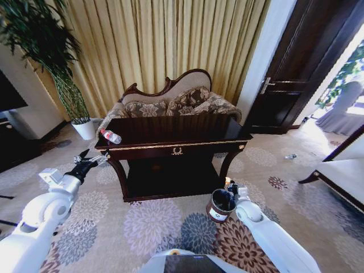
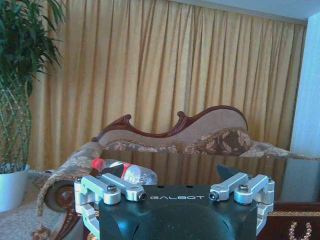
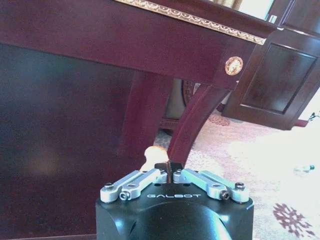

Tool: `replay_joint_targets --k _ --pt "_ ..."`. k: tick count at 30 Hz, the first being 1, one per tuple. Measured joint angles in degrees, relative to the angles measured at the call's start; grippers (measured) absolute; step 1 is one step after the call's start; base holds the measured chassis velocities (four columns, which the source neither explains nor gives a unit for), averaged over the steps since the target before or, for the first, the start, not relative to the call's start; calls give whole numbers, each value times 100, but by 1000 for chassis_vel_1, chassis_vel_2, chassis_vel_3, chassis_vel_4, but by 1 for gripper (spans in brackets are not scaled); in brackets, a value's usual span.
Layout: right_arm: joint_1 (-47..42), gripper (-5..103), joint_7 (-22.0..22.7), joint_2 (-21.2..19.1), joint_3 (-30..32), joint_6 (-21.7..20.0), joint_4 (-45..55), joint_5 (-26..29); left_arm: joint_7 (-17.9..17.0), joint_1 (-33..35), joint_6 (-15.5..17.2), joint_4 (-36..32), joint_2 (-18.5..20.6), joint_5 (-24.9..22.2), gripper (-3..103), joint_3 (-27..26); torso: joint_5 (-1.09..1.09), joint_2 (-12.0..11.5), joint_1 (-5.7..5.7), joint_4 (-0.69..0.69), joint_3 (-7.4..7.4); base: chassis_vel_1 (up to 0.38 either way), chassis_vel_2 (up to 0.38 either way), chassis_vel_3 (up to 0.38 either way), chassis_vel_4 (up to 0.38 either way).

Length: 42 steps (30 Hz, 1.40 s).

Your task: Move to the front of the table and place the trash on the table into the trash bin.

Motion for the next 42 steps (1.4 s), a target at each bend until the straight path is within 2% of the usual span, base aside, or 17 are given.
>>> replay_joint_targets --k 3,5,6,7,8,9,11,14,15,18,19,20,23,26,30,42 --pt "8 15 -25 19 -6 98 -181 -289 75 168 -14 -24 -12 -35 100 -199 1 0 0 -4 0 0 0 0 0" --pt "-6 15 -31 18 6 119 -202 -339 94 190 -18 -24 -12 -39 100 -232 1 0 0 -4 0 0 0 0 0" --pt "-19 21 -32 18 21 128 -211 -361 104 200 -21 -24 -12 -43 100 -251 1 0 0 -5 0 0 0 0 0" --pt "-19 21 -32 18 21 128 -211 -361 104 200 -21 -24 -12 -43 100 -251 1 0 0 -5 0 0 0 0 0" --pt "-42 26 -26 17 64 138 -212 -371 115 200 -27 -21 -12 -50 100 -269 1 0 0 -5 0 0 0 0 0" --pt "-60 37 -18 8 93 147 -193 -366 115 183 -30 -20 -19 -52 100 -263 0 0 0 -4 0 0 0 0 0" --pt "-69 37 -11 -10 113 168 -165 -355 113 163 -33 -35 -29 -52 100 -229 1 0 0 -4 0 0 0 0 0" --pt "-47 53 9 -65 143 200 -131 -313 108 129 -35 -100 -62 -41 100 -135 1 0 0 -5 0 0 0 0 0" --pt "-47 53 9 -65 143 200 -131 -313 108 129 -35 -100 -62 -41 100 -135 1 0 0 -5 0 0 0 0 0" --pt "-29 70 20 -121 188 202 -90 -235 102 141 -37 -161 -77 -38 100 -122 1 0 0 -3 0 0 0 0 0" --pt "-29 70 20 -121 188 202 -90 -235 102 141 -37 -161 -77 -38 100 -122 1 0 0 -3 0 0 0 0 0" --pt "-29 75 20 -139 204 202 -80 -212 98 153 -37 -173 -78 -40 100 -136 1 0 0 -3 0 0 0 0 0" --pt "-34 80 12 -176 224 202 -68 -188 94 187 -41 -200 -78 -44 100 -188 0 0 0 -3 0 0 0 0 0" --pt "-52 96 -23 -220 212 202 -38 -193 89 254 -49 -246 -92 -51 100 -271 1 0 0 -4 0 0 0 0 0" --pt "-41 100 -32 -232 183 201 -22 -193 87 360 -62 -320 -130 -53 100 -347 1 0 0 -3 0 0 0 0 0" --pt "345 100 -155 -347 -159 82 -474 -206 84 498 -104 -420 -156 -49 100 -431 0 0 -1 -3 0 0 0 0 0"
